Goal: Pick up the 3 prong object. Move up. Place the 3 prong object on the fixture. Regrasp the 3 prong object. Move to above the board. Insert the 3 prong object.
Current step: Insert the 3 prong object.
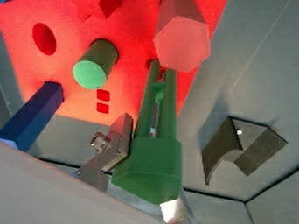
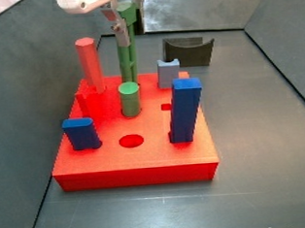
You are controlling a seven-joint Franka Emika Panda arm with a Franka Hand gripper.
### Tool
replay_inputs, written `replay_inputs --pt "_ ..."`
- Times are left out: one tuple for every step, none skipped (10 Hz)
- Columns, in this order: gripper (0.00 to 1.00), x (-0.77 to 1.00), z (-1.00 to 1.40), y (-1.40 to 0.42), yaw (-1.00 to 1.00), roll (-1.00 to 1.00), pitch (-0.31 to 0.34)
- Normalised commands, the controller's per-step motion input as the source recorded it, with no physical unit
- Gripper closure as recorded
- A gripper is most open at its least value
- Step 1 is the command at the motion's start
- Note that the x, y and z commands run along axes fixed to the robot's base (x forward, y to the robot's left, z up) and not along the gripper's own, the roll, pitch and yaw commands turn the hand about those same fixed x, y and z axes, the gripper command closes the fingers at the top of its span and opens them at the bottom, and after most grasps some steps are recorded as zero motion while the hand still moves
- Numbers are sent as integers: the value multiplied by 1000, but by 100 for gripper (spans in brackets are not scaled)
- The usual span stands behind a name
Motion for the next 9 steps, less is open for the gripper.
replay_inputs --pt "100 0 0 -86 223 0 -19" --pt "100 6 0 -69 234 0 -19" --pt "100 11 0 -69 231 0 -37" --pt "100 3 0 -29 274 -9 -59" --pt "100 131 -91 0 283 -31 -10" --pt "100 180 -151 0 286 -40 0" --pt "100 191 -200 0 291 -39 0" --pt "100 229 -220 0 340 -51 0" --pt "100 206 -260 0 346 -44 0"
